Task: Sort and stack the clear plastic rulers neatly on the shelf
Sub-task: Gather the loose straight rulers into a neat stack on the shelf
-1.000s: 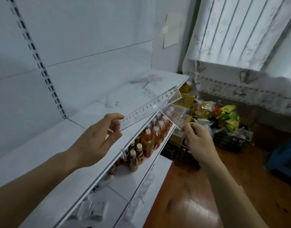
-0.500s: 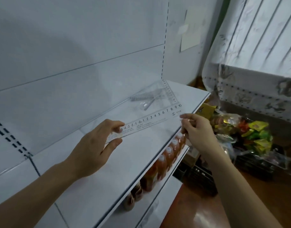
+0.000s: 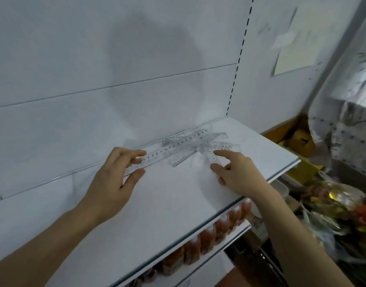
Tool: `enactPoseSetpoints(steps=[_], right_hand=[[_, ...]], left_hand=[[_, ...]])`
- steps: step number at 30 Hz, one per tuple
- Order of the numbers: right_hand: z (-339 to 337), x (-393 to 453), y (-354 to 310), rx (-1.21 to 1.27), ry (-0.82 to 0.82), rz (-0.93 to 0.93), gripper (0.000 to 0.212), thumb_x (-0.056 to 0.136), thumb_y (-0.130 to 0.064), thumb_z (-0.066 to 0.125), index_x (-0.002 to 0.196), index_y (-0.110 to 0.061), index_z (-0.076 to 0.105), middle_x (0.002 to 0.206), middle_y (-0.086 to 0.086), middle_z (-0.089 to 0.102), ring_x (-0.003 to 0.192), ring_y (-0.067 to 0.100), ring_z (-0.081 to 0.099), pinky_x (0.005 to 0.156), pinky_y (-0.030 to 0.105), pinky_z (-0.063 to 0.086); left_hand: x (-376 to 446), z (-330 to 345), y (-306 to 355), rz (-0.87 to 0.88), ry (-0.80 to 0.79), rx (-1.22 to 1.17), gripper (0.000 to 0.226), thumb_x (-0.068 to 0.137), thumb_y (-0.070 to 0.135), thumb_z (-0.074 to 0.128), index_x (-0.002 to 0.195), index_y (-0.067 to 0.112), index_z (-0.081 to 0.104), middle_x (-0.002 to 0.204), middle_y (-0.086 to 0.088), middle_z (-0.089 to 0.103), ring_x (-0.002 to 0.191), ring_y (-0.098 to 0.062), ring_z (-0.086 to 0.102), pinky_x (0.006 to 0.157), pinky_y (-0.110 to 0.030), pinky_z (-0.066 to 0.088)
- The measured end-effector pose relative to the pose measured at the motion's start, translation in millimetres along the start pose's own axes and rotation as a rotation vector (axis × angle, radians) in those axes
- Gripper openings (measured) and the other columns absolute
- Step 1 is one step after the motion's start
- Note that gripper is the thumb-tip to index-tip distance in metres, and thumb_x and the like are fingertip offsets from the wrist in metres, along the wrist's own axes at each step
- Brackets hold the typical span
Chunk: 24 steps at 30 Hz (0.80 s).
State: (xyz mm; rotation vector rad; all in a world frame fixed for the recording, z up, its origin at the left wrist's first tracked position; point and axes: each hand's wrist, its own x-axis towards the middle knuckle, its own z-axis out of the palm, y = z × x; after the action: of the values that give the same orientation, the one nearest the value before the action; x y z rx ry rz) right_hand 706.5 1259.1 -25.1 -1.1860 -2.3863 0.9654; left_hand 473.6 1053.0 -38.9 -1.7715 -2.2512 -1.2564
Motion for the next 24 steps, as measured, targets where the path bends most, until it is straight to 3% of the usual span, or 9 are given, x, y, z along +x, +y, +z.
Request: enactPoseSetpoints(steps=[5,9,12,15,18,22,24], right_hand=[[0,8,17,-0.048,0.090,-0.058,0.038,0.096,-0.052,0.058,0.130,-0.035,0.060,0.066,-0.008,0.065,0.065,0.004,0.059,0.070,0.028,0.047],[-7,9,25,0.097,0.158,-0.017,0.025,0.098,-0.042,0.058,0.117,-0.029,0.066,0.092,-0.004,0.074,0.068,0.007,0.067,0.071,0.028,0.050],[-8,8,27,0.105,0.133,-0.020,0.020,0.097,-0.036,0.059,0.114,-0.030,0.066,0.087,-0.005,0.073,0.068,0.008,0.067,0.071,0.029,0.051],[-9,5,26,0.101,0.120,-0.028,0.017,0.096,-0.034,0.059,0.112,-0.034,0.065,0.073,-0.005,0.072,0.061,0.007,0.066,0.068,0.030,0.055],[-5,-3,15,0.053,0.134,-0.077,0.013,0.097,-0.032,0.059,0.109,-0.037,0.061,0.057,-0.001,0.063,0.053,0.003,0.057,0.054,0.023,0.044],[6,-18,-16,0.025,0.139,-0.182,0.016,0.097,-0.031,0.059,0.112,-0.033,0.062,0.061,-0.004,0.062,0.063,0.007,0.059,0.060,0.026,0.045],[15,-26,-38,-0.029,0.070,-0.238,0.020,0.097,-0.035,0.059,0.117,-0.034,0.061,0.075,-0.010,0.063,0.075,0.005,0.059,0.070,0.026,0.044]], left_hand=[[20,43,12,-0.095,0.008,0.022,0.026,0.099,0.026,0.058,0.123,0.035,0.056,0.114,0.012,0.047,0.109,0.005,0.054,0.086,-0.014,0.046],[41,73,18,-0.077,-0.056,0.128,0.019,0.098,0.028,0.060,0.116,0.030,0.054,0.112,0.010,0.045,0.098,-0.008,0.059,0.080,-0.038,0.054],[44,79,18,-0.093,-0.112,0.208,0.022,0.099,0.034,0.057,0.119,0.028,0.053,0.116,0.009,0.043,0.092,-0.019,0.061,0.077,-0.042,0.054],[38,75,20,-0.097,-0.116,0.198,0.030,0.098,0.038,0.055,0.125,0.026,0.053,0.123,0.008,0.043,0.097,-0.019,0.061,0.083,-0.038,0.052],[31,64,20,-0.080,-0.169,0.228,0.039,0.099,0.041,0.051,0.134,0.024,0.049,0.133,0.006,0.040,0.113,-0.019,0.056,0.097,-0.038,0.047],[15,26,12,-0.093,-0.179,0.357,0.058,0.098,0.055,0.036,0.144,0.022,0.043,0.145,0.001,0.036,0.134,-0.022,0.043,0.113,-0.042,0.036],[0,-2,6,-0.123,-0.138,0.378,0.063,0.096,0.058,0.031,0.146,0.021,0.042,0.147,-0.001,0.037,0.139,-0.022,0.038,0.116,-0.046,0.033]])
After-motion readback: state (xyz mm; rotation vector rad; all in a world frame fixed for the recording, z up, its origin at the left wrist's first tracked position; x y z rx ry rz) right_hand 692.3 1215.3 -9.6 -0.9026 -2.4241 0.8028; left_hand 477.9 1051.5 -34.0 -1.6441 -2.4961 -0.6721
